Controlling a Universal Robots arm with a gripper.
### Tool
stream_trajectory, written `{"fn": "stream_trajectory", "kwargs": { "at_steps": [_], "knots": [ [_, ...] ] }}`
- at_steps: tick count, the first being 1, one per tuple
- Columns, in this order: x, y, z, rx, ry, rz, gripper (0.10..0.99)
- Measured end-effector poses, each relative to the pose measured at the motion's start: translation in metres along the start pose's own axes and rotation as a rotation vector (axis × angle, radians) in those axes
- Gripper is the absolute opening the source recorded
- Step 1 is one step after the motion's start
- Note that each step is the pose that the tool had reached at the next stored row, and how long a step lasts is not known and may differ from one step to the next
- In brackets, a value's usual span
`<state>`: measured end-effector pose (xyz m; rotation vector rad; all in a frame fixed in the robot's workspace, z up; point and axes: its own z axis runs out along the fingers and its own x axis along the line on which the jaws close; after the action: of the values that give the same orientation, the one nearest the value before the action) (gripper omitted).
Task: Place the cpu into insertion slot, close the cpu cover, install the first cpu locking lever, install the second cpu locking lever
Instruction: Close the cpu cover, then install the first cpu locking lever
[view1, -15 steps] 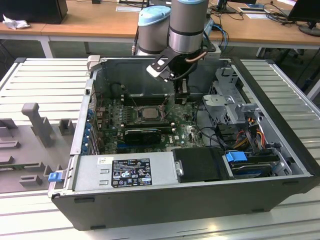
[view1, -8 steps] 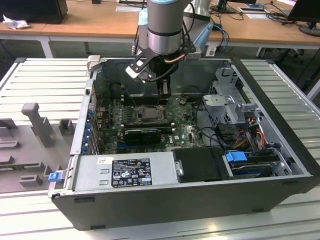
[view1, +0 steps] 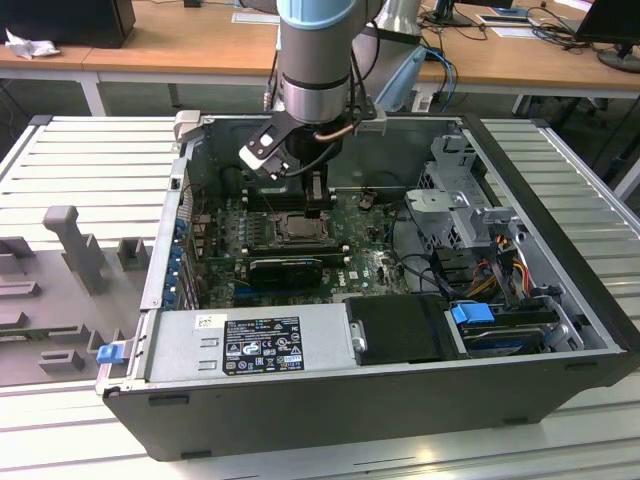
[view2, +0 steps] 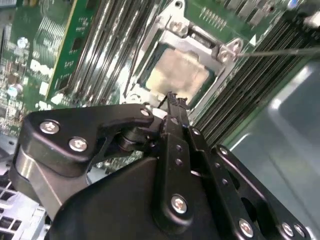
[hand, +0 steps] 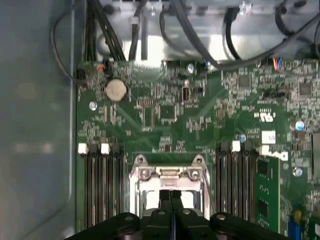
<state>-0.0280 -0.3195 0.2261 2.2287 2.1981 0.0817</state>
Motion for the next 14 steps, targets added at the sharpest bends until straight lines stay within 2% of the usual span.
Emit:
{"fn": "stream_trajectory", "kwargs": {
  "at_steps": [2,8,13,14],
  "knots": [
    [-0.0002,-0.0048,0.0007,0.004,-0.0001,-0.002,0.106],
    [-0.0002,-0.0146,0.0004,0.004,0.0015,-0.003,0.106],
    [-0.0003,-0.0168,0.0001,0.004,0.0020,-0.003,0.106],
    [-0.0002,-0.0169,-0.0024,0.004,0.0018,-0.003,0.106]
  ]
}}
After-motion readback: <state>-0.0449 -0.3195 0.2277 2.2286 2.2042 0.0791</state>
